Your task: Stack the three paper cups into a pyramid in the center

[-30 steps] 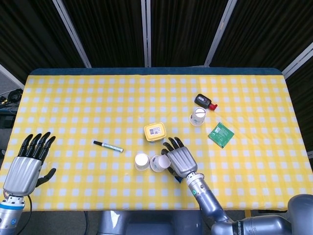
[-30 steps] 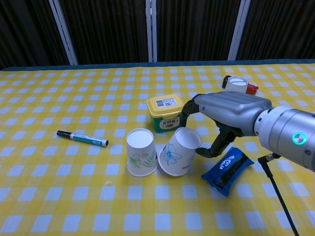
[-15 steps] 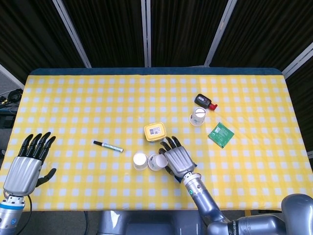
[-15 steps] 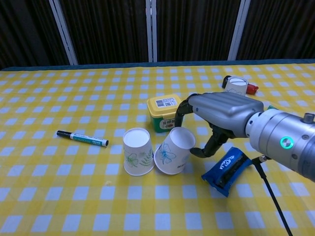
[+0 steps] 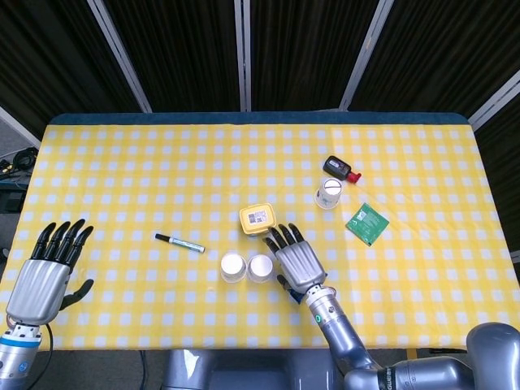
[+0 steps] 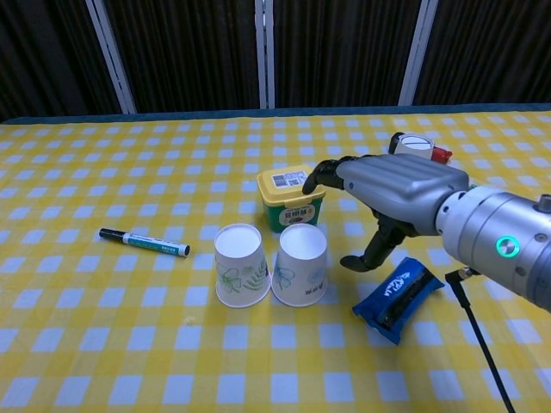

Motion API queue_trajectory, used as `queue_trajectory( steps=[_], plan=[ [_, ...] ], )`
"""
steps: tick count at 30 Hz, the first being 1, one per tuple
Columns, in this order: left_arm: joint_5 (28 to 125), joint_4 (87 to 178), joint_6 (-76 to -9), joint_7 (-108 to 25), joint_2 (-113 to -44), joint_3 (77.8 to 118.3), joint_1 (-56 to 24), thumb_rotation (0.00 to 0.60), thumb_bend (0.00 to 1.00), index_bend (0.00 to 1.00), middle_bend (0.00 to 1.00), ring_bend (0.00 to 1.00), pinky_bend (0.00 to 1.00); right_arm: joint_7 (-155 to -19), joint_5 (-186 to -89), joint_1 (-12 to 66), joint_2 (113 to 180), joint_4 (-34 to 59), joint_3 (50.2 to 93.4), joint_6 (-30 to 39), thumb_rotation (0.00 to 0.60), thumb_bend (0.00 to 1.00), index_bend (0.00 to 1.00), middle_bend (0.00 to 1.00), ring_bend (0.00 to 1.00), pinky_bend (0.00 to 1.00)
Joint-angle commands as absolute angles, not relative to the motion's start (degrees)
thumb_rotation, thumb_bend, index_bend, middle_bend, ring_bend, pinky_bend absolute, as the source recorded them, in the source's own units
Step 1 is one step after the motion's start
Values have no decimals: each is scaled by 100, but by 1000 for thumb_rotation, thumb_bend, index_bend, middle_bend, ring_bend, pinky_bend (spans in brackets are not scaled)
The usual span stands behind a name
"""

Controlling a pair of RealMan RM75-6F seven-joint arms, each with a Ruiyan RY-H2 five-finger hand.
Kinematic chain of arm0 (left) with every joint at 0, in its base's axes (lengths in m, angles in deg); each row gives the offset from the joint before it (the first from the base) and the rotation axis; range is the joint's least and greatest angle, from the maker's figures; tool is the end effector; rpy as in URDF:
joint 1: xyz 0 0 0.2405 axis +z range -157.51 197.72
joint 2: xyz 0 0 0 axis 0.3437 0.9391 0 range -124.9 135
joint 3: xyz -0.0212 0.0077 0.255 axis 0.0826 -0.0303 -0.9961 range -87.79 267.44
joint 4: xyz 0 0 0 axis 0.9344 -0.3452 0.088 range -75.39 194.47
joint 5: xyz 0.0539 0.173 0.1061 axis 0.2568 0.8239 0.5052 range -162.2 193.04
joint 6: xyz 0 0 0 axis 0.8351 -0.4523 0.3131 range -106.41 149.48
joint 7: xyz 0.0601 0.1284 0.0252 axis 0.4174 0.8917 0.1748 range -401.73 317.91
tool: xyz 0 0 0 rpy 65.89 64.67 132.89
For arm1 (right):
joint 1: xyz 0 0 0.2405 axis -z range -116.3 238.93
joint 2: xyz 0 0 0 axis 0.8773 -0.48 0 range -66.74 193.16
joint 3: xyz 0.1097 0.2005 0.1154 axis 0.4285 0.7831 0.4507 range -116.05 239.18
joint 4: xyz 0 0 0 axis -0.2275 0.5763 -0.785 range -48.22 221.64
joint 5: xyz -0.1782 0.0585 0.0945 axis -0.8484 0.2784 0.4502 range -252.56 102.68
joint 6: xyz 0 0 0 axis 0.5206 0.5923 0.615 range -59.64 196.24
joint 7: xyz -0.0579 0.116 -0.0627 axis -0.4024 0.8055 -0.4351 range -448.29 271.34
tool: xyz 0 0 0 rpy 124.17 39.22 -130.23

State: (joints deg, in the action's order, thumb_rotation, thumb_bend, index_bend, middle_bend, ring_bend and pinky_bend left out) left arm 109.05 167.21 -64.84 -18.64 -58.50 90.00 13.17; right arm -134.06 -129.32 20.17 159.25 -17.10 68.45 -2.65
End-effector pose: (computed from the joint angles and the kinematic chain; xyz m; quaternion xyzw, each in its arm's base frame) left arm -0.2342 0.1735 0.1369 -0.6683 -0.2968 -0.3813 0.5655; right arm -0.0900 -0.2672 -0.0400 0.7507 -0.3689 0.3543 0.4182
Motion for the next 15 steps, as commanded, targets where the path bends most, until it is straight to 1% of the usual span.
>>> queue_trajectory(
  steps=[1,7,11,15],
  plan=[
    [10898,16726,-6481,-1865,-5852,9007,1319,600,235,0,0,0,0,-13438,-12970,2034,15859,-1762,6851,-309,600,167,177,53,0,0],
    [10861,16712,-6472,-1907,-5845,9032,1322,600,235,0,0,0,0,-13504,-13067,2084,15422,-1965,6972,-473,600,166,177,53,0,0],
    [10812,16701,-6461,-1954,-5830,9066,1316,600,235,0,0,0,0,-13422,-12995,2090,14972,-2051,7189,-458,600,167,191,53,0,0],
    [10762,16673,-6441,-2004,-5829,9104,1300,600,235,0,0,0,0,-13194,-12764,2055,14564,-1918,7436,-250,600,167,221,53,0,0]
  ],
)
